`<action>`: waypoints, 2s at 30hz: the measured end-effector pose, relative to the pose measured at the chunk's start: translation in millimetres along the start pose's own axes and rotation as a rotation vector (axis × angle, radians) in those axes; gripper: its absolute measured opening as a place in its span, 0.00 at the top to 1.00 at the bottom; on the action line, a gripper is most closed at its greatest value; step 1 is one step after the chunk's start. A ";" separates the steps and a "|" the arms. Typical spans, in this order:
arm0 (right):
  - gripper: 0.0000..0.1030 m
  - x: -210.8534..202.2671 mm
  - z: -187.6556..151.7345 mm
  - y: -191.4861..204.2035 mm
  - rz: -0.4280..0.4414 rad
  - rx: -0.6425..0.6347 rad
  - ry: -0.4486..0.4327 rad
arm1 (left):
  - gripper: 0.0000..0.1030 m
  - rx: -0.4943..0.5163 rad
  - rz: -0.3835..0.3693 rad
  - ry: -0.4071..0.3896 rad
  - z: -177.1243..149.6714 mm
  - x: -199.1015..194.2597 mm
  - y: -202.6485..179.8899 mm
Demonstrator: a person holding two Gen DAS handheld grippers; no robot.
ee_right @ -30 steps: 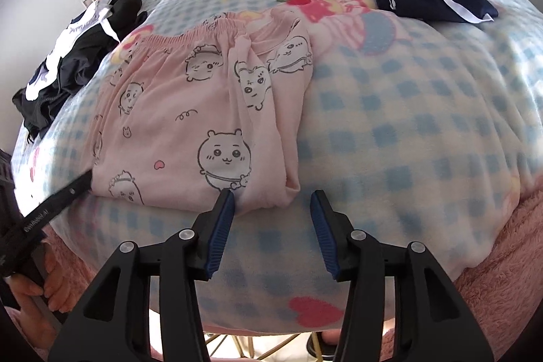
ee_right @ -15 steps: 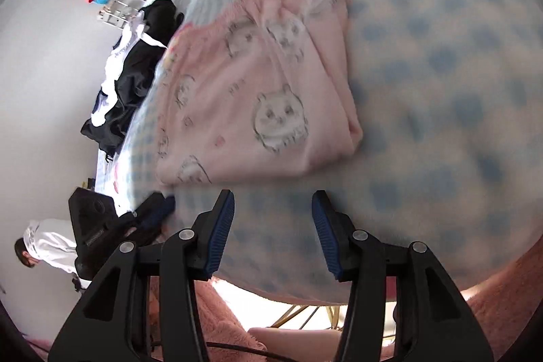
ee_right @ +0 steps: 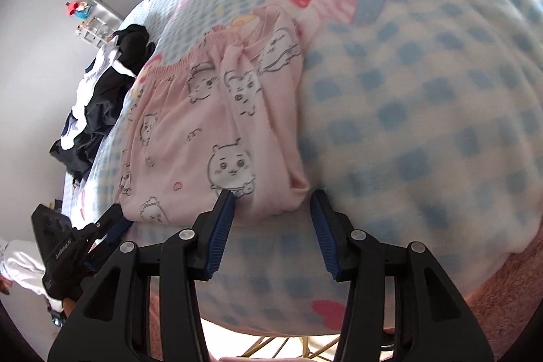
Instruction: Fold clothes
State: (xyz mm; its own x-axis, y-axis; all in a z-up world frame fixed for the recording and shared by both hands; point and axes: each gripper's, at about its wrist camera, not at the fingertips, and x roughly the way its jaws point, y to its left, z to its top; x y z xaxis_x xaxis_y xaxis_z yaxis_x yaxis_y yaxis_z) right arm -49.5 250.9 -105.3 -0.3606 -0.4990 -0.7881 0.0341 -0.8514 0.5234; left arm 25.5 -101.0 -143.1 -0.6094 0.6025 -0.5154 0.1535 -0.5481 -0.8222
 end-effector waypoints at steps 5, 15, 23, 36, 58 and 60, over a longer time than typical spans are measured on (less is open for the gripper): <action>0.55 5.1 3.0 -5.6 0.094 0.052 -0.008 | 0.77 -0.014 -0.008 -0.006 0.1 15.4 -2.7; 0.91 -9.4 -3.2 7.0 -0.090 -0.098 -0.084 | 0.93 0.354 0.286 -0.131 -15.3 -11.2 -71.3; 0.91 -17.6 -14.2 2.2 -0.178 -0.138 -0.091 | 0.98 0.256 0.386 -0.101 -17.4 -28.4 -38.6; 0.75 -14.8 -4.4 -1.1 -0.225 -0.127 -0.080 | 0.51 0.467 0.475 0.032 6.9 23.2 -72.8; 0.89 -63.3 5.8 20.0 -0.053 -0.262 -0.087 | 0.92 0.394 0.497 -0.016 -6.4 -3.5 -79.9; 0.87 -57.7 0.2 23.1 -0.095 -0.273 -0.072 | 0.92 0.391 0.496 -0.007 -9.5 -11.3 -78.2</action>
State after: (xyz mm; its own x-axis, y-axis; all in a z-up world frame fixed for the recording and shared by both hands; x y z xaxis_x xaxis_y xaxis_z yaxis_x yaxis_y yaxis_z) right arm -28.2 260.0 -47.7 -0.4387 -0.4109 -0.7992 0.2434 -0.9104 0.3345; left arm 27.7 -59.4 -75.3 -0.5439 0.2194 -0.8099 0.1238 -0.9337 -0.3361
